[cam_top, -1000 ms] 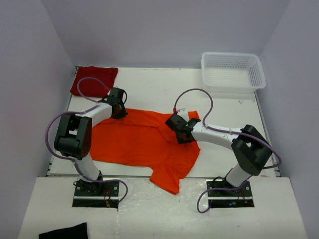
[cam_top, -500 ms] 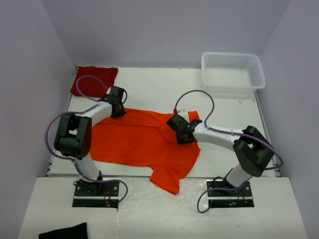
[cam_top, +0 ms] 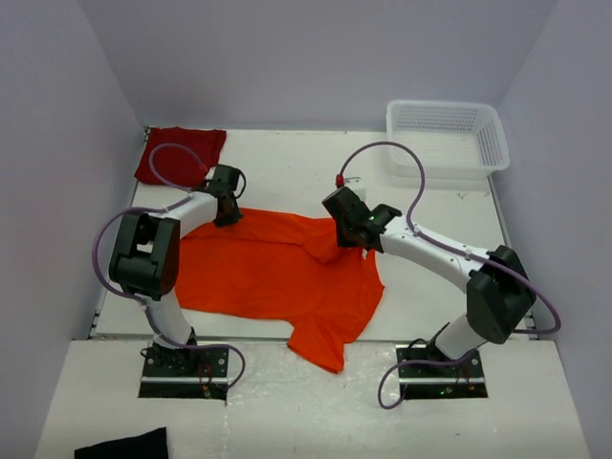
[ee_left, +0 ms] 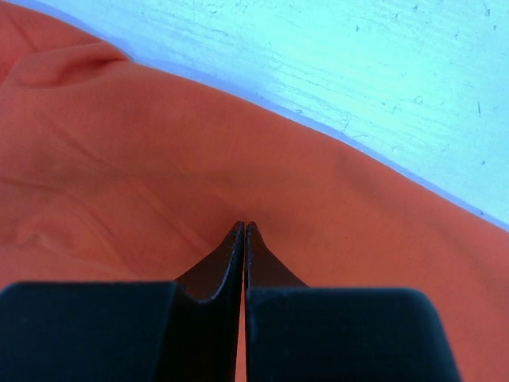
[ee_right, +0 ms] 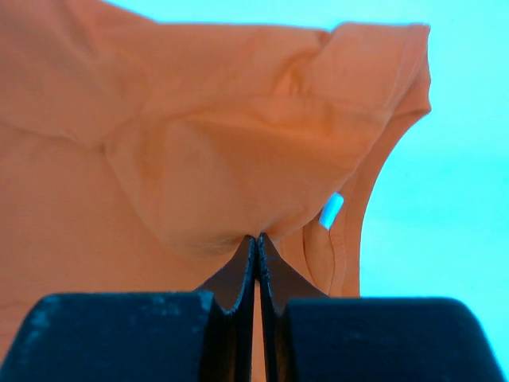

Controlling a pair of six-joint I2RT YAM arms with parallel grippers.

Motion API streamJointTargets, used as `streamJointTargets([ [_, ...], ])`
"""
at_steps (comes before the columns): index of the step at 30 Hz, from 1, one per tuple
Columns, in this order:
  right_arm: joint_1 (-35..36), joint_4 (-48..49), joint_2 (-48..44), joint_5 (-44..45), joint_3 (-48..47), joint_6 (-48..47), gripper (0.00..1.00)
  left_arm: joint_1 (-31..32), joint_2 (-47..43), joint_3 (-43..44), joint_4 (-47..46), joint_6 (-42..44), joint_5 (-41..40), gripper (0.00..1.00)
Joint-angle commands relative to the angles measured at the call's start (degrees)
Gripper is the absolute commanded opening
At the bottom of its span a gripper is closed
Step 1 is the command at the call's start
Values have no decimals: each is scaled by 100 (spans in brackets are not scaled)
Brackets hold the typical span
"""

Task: Fold and stack the t-shirts
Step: Fold the flattened tshirt in 1/3 of the way

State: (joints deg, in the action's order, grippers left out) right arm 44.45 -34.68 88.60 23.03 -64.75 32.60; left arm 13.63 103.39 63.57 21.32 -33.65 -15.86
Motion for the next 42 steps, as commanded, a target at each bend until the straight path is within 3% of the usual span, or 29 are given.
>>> streamJointTargets([
  [1, -172, -83, 254, 62, -520, -341, 0, 35, -135, 59, -137, 104, 12, 0],
  [10, -533, -83, 1036, -369, -1496, -737, 0, 43, -267, -143, -339, 350, 293, 0],
  [19, -867, -101, 1528, -676, -2305, -948, 0, 183, -996, -792, -1235, 710, 1997, 0],
  [26, -973, -171, 1897, -993, -2858, -1150, 0, 930, -1506, -1171, -1973, 710, 2754, 12],
  [36, -1096, -241, 2197, -1327, -3105, -1256, 0, 1976, -944, -838, -2273, 763, 2430, 16],
  [42, -1192, -259, 2311, -1608, -3193, -1247, 0, 2494, -1198, -1294, -2835, 815, 2009, 18],
])
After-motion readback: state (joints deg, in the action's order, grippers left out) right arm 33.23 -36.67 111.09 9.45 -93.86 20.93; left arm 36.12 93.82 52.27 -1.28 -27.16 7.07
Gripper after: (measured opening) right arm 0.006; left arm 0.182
